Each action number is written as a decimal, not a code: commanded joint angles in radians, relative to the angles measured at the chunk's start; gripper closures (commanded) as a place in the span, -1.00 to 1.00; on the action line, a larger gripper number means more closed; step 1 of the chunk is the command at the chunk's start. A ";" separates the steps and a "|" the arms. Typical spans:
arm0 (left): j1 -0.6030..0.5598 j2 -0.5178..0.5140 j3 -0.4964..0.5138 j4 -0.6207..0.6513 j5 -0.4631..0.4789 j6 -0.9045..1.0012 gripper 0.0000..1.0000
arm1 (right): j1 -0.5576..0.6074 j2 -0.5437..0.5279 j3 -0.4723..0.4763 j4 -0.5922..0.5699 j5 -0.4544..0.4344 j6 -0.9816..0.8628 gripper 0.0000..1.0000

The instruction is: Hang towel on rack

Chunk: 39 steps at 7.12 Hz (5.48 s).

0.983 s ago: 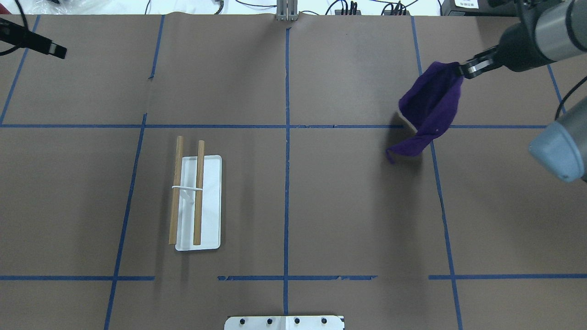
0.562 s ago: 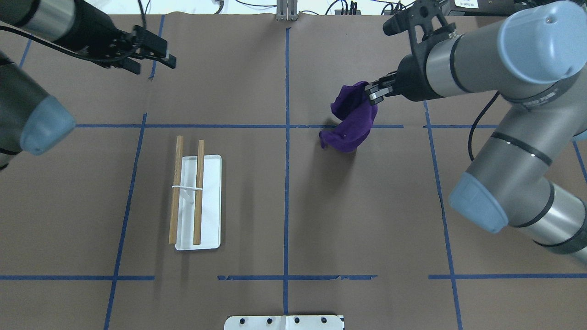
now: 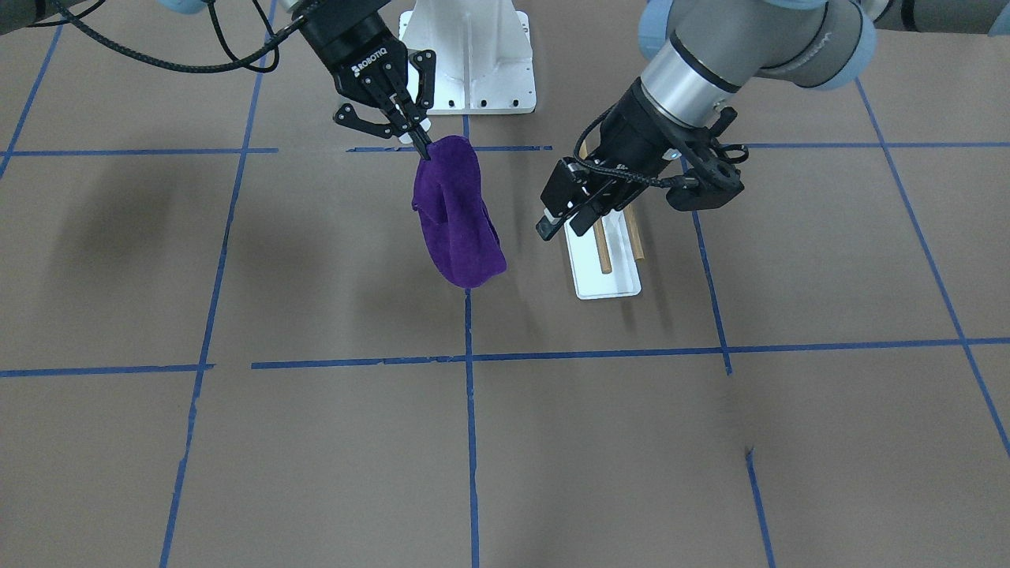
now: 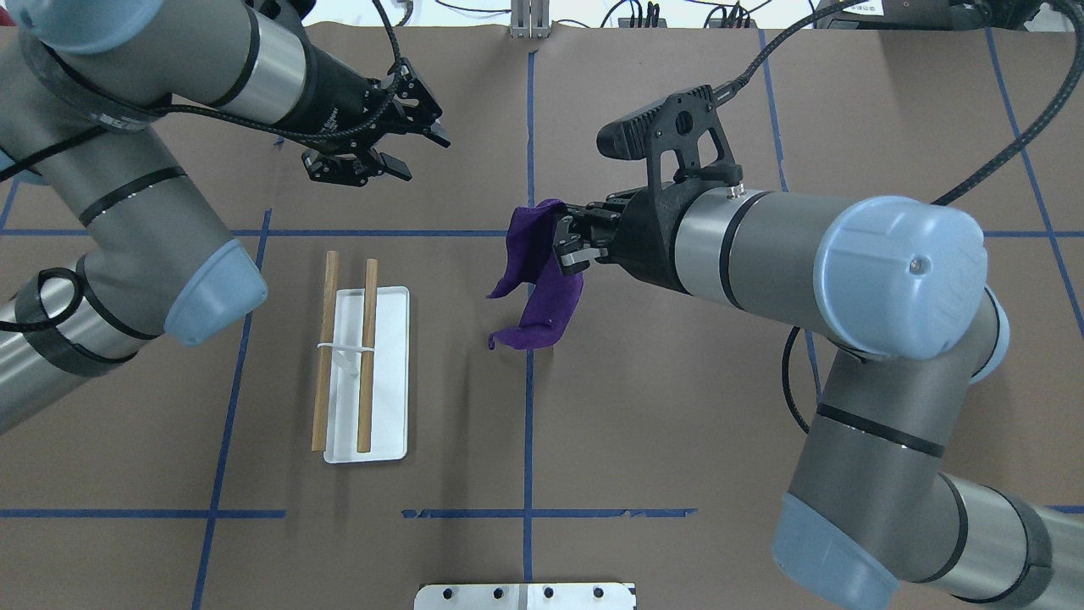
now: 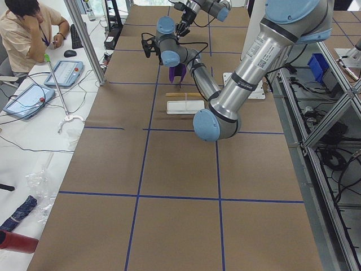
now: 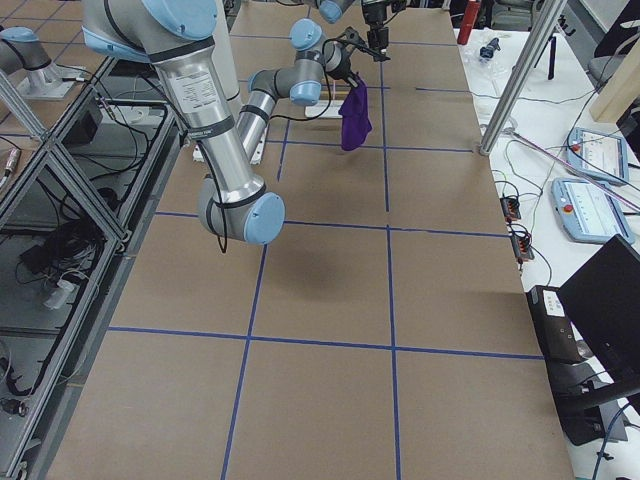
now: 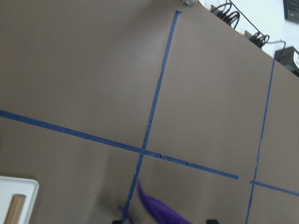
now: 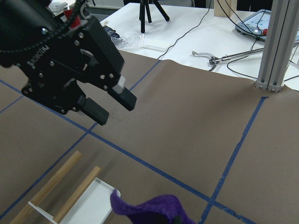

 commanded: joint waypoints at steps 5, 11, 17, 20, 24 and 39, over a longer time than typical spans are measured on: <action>0.125 -0.103 0.066 0.000 0.046 -0.147 -0.27 | -0.021 0.006 -0.002 0.052 -0.017 -0.018 1.00; 0.157 -0.094 0.072 -0.002 0.051 -0.140 0.34 | -0.022 0.024 0.005 0.052 -0.011 -0.024 1.00; 0.168 -0.079 0.043 0.000 0.082 -0.089 1.00 | -0.022 0.009 0.000 0.052 0.038 -0.061 -0.39; 0.146 -0.016 -0.047 0.002 0.072 0.032 1.00 | 0.020 -0.081 0.011 0.041 0.102 0.006 -1.00; 0.122 0.125 -0.211 0.003 0.068 0.213 1.00 | 0.311 -0.154 -0.171 0.029 0.440 -0.032 -1.00; -0.097 0.665 -0.163 -0.146 -0.056 1.175 -1.00 | 0.738 -0.411 -0.265 -0.353 0.658 -0.667 -1.00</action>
